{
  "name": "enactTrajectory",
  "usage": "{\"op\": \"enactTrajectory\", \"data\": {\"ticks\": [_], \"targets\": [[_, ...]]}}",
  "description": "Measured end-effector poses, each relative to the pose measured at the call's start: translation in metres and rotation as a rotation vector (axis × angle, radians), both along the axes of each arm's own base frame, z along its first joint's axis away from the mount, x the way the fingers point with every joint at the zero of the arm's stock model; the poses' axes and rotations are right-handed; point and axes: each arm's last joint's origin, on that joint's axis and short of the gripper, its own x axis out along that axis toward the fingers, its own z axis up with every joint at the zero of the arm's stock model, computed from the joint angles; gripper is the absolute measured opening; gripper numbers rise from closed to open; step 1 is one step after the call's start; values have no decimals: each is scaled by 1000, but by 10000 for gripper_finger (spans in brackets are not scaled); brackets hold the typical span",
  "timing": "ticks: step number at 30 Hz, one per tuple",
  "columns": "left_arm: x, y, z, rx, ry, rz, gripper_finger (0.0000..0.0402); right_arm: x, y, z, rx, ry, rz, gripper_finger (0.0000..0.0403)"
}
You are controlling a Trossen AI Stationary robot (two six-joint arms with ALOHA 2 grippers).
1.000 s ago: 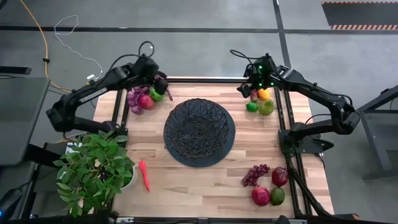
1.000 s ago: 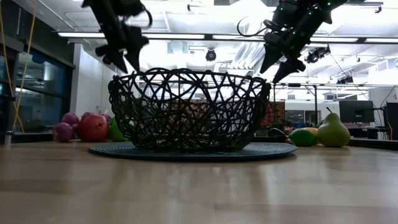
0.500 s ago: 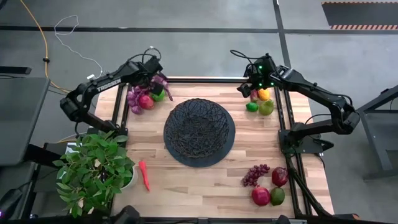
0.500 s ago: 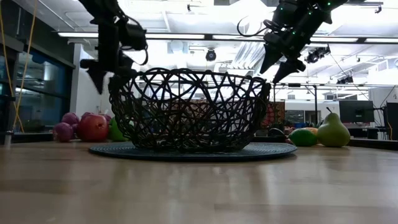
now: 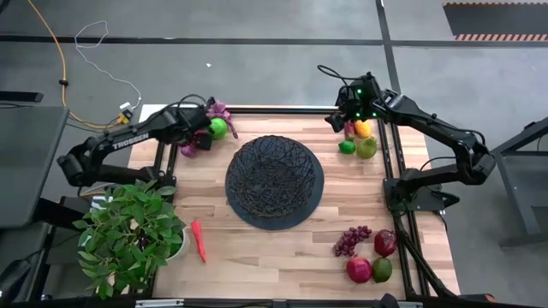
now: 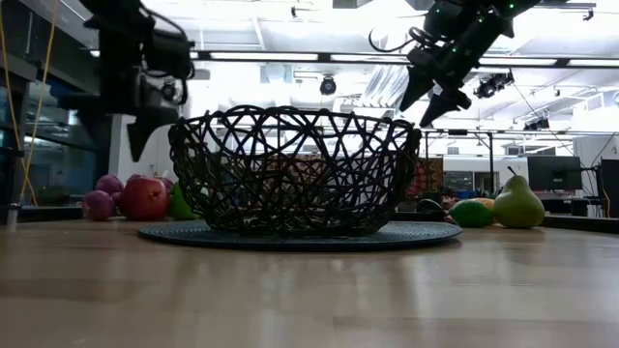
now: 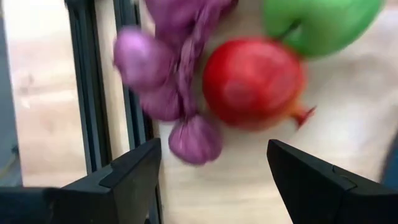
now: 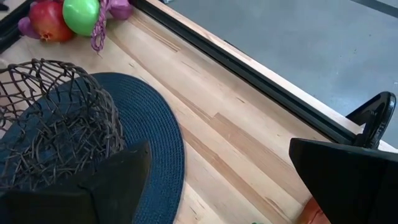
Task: Build produce basket
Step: Put the purple garlic into the basket
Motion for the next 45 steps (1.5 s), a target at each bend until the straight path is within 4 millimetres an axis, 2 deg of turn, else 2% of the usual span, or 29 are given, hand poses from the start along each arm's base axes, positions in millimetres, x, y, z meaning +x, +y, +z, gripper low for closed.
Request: {"op": "enactTrajectory", "data": {"ticks": [7,20,26,34,41,45], "targets": [[-2,-3,-23,-41,4,31,284,0,0,0,-6,2,5,365],[-12,-2,-59,7,-77,241,284,0,0,0,-9,5,-4,365],[-14,-2,-67,58,-90,290,284,0,0,0,-8,5,-8,365],[-21,-8,-81,43,-82,345,284,0,0,0,-8,4,-8,365],[-18,-4,-81,83,-113,325,282,0,0,0,-8,4,-8,365],[-16,-2,-80,97,-125,293,262,0,0,0,5,-4,-23,365]]}}
